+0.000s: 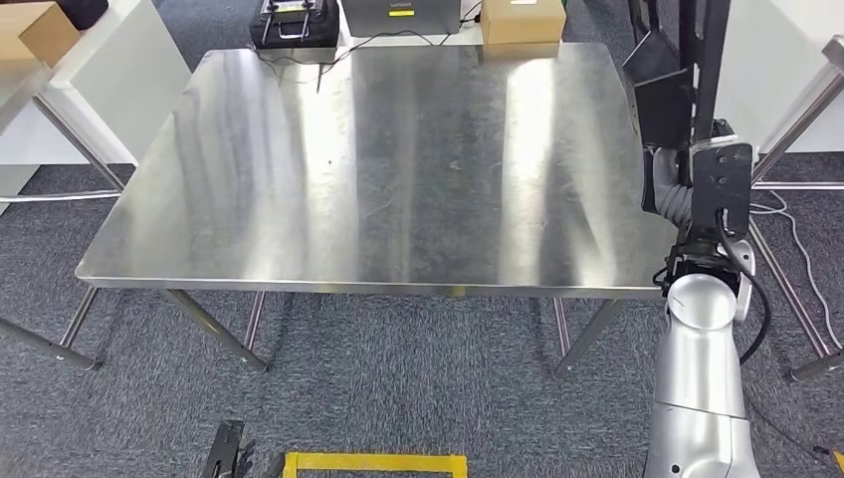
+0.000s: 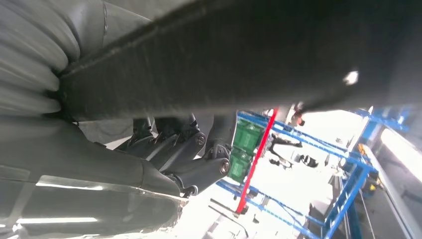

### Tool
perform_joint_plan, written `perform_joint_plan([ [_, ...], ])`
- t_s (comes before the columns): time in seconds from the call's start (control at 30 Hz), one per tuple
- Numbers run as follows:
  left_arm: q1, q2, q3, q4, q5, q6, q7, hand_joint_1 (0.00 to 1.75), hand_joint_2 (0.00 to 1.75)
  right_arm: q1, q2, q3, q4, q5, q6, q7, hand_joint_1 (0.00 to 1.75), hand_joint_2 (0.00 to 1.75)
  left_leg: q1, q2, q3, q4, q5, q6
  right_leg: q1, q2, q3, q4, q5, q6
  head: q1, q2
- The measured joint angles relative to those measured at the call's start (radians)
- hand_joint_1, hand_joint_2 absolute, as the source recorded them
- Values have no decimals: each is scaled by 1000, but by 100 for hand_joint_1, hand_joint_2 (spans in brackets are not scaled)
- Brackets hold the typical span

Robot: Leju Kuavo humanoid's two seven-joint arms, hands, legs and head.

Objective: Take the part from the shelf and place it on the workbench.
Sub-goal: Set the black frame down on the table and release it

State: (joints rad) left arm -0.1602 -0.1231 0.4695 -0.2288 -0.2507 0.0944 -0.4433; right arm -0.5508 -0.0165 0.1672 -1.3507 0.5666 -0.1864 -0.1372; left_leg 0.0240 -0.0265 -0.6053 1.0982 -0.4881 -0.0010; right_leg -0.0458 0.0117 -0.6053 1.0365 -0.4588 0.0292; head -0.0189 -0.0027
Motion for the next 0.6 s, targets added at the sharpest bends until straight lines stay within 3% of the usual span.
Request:
perform_joint_plan([
  [0.03, -1, 0, 0, 0, 1, -2, 0, 0, 175, -1, 1, 0, 0, 0, 0, 0, 175, 175, 0, 13, -41, 61, -5, -3, 2, -1, 10, -1, -8, -6, -1, 0],
  [0.1, 0, 0, 0, 0, 3, -7, 4, 0, 175, 1, 3, 1, 4, -2, 1, -1, 175, 175, -1, 23, -135, 175, -41, -6, 7, -1, 31, -2, -27, -14, -1, 0],
  [0.17, 8, 0, 0, 1, 4, -10, 11, 0, 175, 7, 6, 1, 14, -5, -1, -9, 175, 175, -4, 24, -189, 196, -61, 3, 14, -1, 59, -3, -51, -18, -1, 0],
  [0.2, 13, 0, 0, 1, 6, -11, 13, 0, 175, 9, 7, 1, 21, -6, -3, -15, 175, 175, -9, 24, -192, 160, -42, 15, 19, -1, 76, -4, -63, -19, -1, 0],
  [0.23, 18, 1, 0, 1, 7, -12, 13, 0, 175, 11, 10, 1, 28, -6, -6, -22, 175, 175, -18, 24, -183, 100, 1, 33, 24, -2, 95, -6, -77, -21, -1, 0],
  [0.3, 25, 6, 0, 2, 10, -13, 11, 0, 175, 12, 13, 2, 41, -7, -10, -29, 175, 175, -43, 16, -157, -21, 115, 76, 31, 1, 128, -15, -101, -19, 2, 0],
  [0.33, 26, 8, 0, 2, 10, -13, 11, 0, 175, 11, 15, 3, 45, -6, -11, -30, 175, 175, -53, 10, -144, -59, 150, 90, 34, 1, 141, -26, -112, -16, 4, 0],
  [0.37, 26, 10, 0, 2, 10, -13, 11, 0, 175, 11, 16, 4, 48, -5, -11, -30, 175, 175, -58, 5, -132, -79, 162, 95, 36, 2, 156, -32, -115, -11, 6, 0],
  [0.43, 23, 8, 0, 1, 11, -13, 11, 0, 175, 5, 19, 5, 50, 0, -11, -27, 175, 175, -58, 1, -95, -97, 145, 92, 40, 1, 177, -30, -113, 1, 7, 0],
  [0.47, 21, 7, 0, 1, 12, -13, 11, 0, 175, 1, 19, 5, 50, 3, -10, -24, 175, 175, -57, 0, -77, -105, 141, 91, 41, 0, 175, -4, -109, 5, 6, 0],
  [0.53, 16, 5, 0, 1, 14, -12, 12, 0, 175, -8, 19, 8, 51, 17, -7, -13, 175, 175, -54, -1, -48, -110, 131, 95, 40, -2, 121, 91, -120, 6, 5, 0],
  [0.6, 12, 3, 0, 1, 16, -11, 14, 0, 175, -16, 17, 16, 58, 66, -7, 17, 175, 175, -54, -5, -35, -110, 114, 96, 39, -2, 34, 196, -165, 2, 5, 0],
])
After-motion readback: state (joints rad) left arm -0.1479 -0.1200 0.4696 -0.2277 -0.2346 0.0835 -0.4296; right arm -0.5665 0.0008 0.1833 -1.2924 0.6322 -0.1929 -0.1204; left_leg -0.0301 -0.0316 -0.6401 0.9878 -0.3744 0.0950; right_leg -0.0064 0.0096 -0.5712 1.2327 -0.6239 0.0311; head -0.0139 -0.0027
